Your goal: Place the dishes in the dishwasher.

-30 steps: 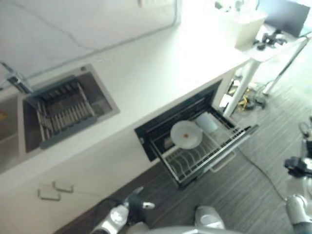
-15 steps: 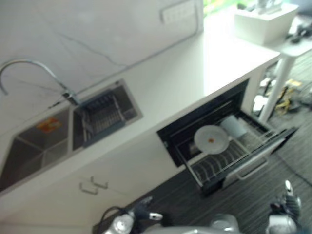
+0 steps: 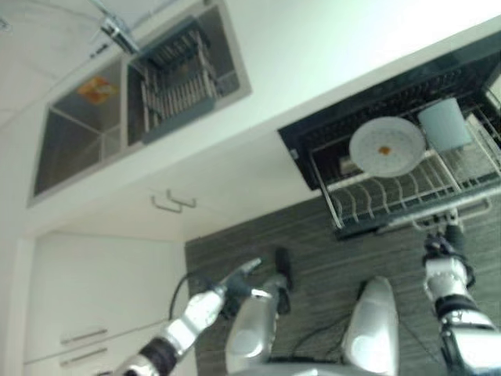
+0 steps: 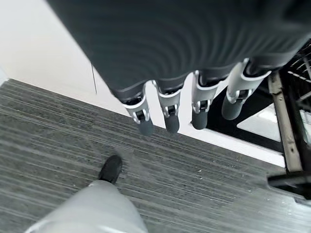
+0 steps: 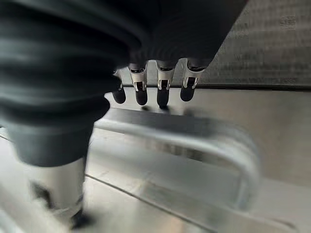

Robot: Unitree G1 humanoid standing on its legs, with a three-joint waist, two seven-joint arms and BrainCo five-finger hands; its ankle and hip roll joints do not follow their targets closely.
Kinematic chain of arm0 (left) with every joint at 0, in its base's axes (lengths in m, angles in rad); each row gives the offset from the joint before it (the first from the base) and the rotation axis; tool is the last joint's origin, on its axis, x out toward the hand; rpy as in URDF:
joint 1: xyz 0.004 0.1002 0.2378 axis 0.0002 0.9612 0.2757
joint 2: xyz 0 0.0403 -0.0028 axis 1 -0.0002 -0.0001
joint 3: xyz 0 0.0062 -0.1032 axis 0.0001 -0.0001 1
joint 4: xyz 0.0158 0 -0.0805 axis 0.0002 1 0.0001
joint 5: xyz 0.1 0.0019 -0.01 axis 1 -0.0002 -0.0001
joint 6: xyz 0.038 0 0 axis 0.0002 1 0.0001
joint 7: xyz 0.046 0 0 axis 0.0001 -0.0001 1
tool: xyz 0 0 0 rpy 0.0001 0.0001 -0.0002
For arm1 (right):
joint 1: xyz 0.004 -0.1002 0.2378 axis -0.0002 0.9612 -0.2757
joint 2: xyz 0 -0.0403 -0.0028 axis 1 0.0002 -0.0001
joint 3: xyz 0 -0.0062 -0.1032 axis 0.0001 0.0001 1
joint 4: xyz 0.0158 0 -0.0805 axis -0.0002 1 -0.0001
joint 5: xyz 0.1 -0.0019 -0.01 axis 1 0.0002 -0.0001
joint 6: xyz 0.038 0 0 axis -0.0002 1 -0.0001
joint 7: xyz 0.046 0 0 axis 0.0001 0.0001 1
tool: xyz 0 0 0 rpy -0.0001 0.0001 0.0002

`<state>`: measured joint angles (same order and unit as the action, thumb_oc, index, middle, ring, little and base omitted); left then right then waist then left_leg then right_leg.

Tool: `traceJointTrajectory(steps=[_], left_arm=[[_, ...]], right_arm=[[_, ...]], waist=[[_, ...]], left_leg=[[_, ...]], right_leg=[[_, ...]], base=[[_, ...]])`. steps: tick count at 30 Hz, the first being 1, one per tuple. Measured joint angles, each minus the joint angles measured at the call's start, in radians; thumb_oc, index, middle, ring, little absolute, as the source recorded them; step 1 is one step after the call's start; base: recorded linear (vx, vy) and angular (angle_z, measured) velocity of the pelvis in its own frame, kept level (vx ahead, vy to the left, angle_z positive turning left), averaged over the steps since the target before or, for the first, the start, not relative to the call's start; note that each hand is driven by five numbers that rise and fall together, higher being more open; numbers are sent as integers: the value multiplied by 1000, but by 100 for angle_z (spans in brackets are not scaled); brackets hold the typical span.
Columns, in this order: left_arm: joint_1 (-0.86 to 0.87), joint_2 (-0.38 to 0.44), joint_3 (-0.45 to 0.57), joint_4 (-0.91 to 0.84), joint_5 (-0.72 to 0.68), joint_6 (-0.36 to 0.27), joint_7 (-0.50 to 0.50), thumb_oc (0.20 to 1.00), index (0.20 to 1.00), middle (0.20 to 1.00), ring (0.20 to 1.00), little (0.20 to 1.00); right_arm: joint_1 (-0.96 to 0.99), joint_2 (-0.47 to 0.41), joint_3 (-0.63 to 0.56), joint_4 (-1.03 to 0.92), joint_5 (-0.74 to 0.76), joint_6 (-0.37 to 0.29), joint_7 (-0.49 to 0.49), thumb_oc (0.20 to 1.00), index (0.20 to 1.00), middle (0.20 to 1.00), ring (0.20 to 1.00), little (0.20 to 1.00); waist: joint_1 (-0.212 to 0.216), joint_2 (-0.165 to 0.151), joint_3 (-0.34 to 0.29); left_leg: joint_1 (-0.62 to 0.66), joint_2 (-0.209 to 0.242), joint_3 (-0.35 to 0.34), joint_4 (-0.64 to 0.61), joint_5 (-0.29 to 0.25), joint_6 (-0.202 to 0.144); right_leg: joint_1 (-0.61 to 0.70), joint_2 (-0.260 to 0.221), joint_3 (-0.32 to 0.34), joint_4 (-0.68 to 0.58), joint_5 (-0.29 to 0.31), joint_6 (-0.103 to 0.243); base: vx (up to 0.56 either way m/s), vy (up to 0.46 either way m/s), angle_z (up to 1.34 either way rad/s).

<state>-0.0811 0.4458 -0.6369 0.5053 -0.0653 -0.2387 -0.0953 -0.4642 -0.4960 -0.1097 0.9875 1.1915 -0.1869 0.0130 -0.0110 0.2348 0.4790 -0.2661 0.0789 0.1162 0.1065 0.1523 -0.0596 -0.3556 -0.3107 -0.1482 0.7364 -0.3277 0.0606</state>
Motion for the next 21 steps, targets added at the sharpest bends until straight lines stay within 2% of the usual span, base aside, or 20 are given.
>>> traceJointTrajectory(steps=[2,4,6,7,9,10,12,15,16,18,21], left_arm=[[-4,53,-11,-97,-10,-10,-5,1000,1000,1000,1000,1000],[-33,88,-33,-139,-45,-18,-4,1000,1000,1000,1000,1000],[-39,91,-34,-157,-46,-19,-3,1000,1000,1000,1000,1000],[-39,119,-39,-196,-47,-21,-4,1000,1000,1000,1000,1000],[-37,135,-49,-191,-54,-20,-1,1000,1000,1000,1000,1000],[-40,145,-70,-191,-54,-19,4,1000,1000,1000,1000,1000],[-41,154,-92,-177,-54,-18,11,1000,1000,1000,1000,1000],[-53,173,-110,-163,-60,-25,36,1000,1000,1000,1000,1000],[-52,176,-109,-159,-71,-27,42,1000,1000,1000,1000,1000],[-50,186,-107,-158,-73,-30,56,1000,1000,1000,1000,1000],[-49,199,-99,-164,-74,-44,70,1000,1000,1000,1000,1000]], right_arm=[[-77,-54,20,31,-6,62,0,1000,1000,1000,1000,1000],[-144,-94,34,50,-38,113,1,1000,1000,1000,1000,1000],[-193,-116,42,76,-68,132,5,1000,1000,1000,1000,1000],[-252,-165,71,126,-118,176,4,1000,1000,1000,1000,1000],[-303,-185,89,147,-154,186,1,1000,1000,1000,1000,1000],[-329,-194,102,149,-154,199,-7,1000,1000,1000,1000,1000],[-367,-198,114,163,-173,208,-10,1000,1000,1000,1000,1000],[-483,-214,220,255,-220,257,-9,1000,1000,1000,1000,1000],[-506,-218,232,261,-234,275,-5,1000,1000,1000,1000,1000],[-547,-246,260,261,-270,312,-3,1000,1000,1000,1000,1000],[-597,-266,337,272,-298,338,1,1000,1000,1000,1000,1000]], waist=[[22,-1,1],[39,-1,1],[52,-3,2],[68,-7,5],[92,-27,18],[92,-28,19],[97,-51,35],[103,-78,53],[111,-82,55],[139,-85,58],[151,-99,66]], left_leg=[[-38,-2,-8,9,-17,7],[-85,-11,-51,39,-12,4],[-90,-13,-56,32,18,-1],[-99,-14,-65,31,22,-4],[-106,-16,-76,33,31,-17],[-123,-14,-86,34,34,-21],[-138,-8,-95,33,37,-26],[-155,5,-111,32,39,-29],[-155,7,-115,29,31,-19],[-162,11,-113,13,44,-26],[-191,28,-130,14,49,-25]], right_leg=[[-39,2,1,0,10,-16],[-69,10,4,2,16,-10],[-68,11,4,-1,16,-1],[-70,15,0,-8,21,5],[-69,14,-5,-15,28,17],[-75,18,-15,-23,32,21],[-74,21,-32,-37,38,29],[-67,36,-54,-67,51,31],[-62,43,-56,-84,57,30],[-58,51,-60,-123,80,41],[-43,75,-90,-184,115,50]], base=[[-39,48,-11],[-7,45,-1],[27,58,9],[20,55,10],[-27,46,11],[21,23,17],[-17,11,15],[102,0,6],[40,0,-3],[-15,8,-4],[54,-64,6]])
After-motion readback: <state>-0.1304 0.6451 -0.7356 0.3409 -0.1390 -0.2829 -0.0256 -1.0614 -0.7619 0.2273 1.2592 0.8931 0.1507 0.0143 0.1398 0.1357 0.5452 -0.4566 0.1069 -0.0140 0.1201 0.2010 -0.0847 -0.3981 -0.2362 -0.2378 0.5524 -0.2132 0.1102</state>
